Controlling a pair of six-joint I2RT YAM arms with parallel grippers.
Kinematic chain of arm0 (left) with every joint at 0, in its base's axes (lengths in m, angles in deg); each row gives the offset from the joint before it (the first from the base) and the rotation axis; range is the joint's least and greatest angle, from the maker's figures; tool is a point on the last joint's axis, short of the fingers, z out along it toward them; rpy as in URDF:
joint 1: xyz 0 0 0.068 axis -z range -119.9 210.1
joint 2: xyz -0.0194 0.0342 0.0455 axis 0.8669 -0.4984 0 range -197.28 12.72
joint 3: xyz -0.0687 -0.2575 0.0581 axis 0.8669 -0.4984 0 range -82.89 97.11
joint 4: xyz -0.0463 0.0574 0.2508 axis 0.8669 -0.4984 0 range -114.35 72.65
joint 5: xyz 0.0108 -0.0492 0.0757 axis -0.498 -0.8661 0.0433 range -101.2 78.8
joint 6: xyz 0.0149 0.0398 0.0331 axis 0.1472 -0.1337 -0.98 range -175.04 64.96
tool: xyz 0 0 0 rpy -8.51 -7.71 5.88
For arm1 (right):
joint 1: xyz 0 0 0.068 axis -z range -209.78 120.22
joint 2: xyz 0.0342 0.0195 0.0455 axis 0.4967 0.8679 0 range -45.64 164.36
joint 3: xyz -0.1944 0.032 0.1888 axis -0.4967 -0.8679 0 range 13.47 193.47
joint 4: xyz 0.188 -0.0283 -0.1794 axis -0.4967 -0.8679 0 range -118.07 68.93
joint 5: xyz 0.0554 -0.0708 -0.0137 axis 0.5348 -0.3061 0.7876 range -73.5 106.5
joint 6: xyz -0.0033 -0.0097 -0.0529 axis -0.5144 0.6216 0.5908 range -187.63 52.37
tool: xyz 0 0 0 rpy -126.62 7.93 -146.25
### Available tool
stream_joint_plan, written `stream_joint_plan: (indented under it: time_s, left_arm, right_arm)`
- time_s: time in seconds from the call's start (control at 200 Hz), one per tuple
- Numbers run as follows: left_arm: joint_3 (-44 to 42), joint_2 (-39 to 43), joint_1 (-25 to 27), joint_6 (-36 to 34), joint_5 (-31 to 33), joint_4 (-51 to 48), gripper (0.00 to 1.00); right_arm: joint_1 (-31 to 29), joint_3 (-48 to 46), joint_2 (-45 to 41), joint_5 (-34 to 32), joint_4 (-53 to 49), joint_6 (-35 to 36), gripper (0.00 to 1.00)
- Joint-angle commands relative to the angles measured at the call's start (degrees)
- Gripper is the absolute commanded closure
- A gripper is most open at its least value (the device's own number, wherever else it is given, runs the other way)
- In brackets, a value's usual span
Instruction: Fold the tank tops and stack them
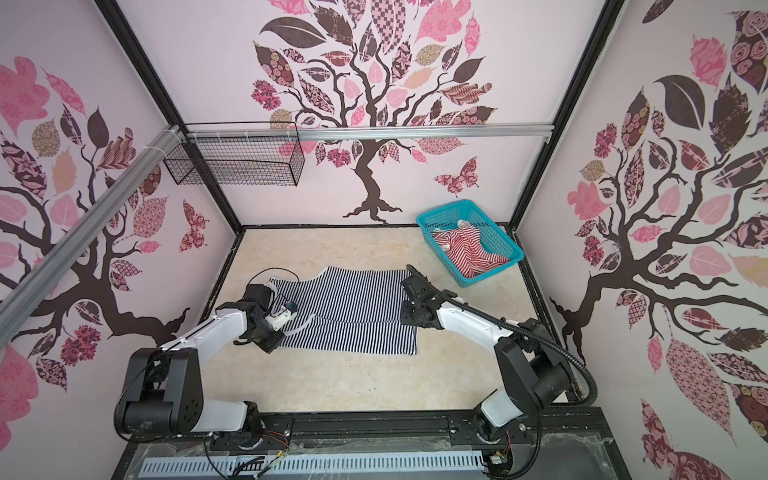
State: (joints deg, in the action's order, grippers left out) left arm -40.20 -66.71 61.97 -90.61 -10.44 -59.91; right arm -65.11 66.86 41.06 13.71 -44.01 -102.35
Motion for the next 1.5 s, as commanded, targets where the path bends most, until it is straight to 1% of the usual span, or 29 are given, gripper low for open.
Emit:
stream_joint_plan:
  time_s: [0.0, 0.08, 0.15, 0.32, 0.455, 0.775, 0.986, 1.231, 1.366, 1.416, 1.496]
  left_arm:
    - [3.9, 3.8, 0.1, 2.3, -2.1, -1.4, 0.76]
    - [6.5, 3.6, 0.3, 2.9, -6.2, -3.3, 0.75]
    - [8.5, 1.2, 1.0, 3.8, -8.1, -3.8, 0.75]
    - [10.1, -6.7, 4.2, 4.2, -7.1, -1.7, 0.76]
    - [8.7, -8.4, 4.6, 2.7, -4.5, -0.5, 0.76]
    - [-0.1, -5.8, 4.6, -2.0, 1.8, 2.6, 0.77]
    - [-2.9, -2.7, 4.7, -3.2, 0.6, 0.9, 0.78]
    - [-6.1, 2.4, 4.7, -5.1, -0.1, -2.9, 0.8]
    - [-5.5, 5.8, 4.7, -5.2, -0.3, -5.1, 0.8]
    - [-3.3, 6.9, 4.7, -4.4, -1.1, -6.7, 0.79]
    - [1.9, 7.5, 4.6, -1.9, -3.8, -9.2, 0.77]
  right_arm:
    - [-4.3, 1.4, -1.0, 0.4, -1.1, -2.2, 0.55]
    - [-5.9, -0.5, -0.2, 2.5, 2.2, -3.6, 0.55]
    - [-6.3, -2.0, 1.1, 3.7, 4.3, -4.9, 0.54]
    - [-6.5, -5.1, 3.5, 5.9, 8.3, -6.2, 0.53]
    - [-6.5, -6.5, 3.9, 5.6, 6.9, -5.8, 0.52]
    - [-6.5, -13.4, -0.2, 5.2, 6.4, -6.8, 0.5]
    - [-6.6, -16.6, -2.4, 6.5, 5.7, -7.6, 0.49]
    - [-6.7, -19.1, -8.3, 7.9, 3.4, -9.1, 0.47]
    - [-6.7, -17.6, -11.6, 9.6, 2.0, -9.1, 0.43]
    - [-6.7, -15.7, -12.8, 9.8, 1.2, -9.0, 0.4]
    - [-6.7, -11.1, -13.6, 8.2, -0.7, -8.7, 0.37]
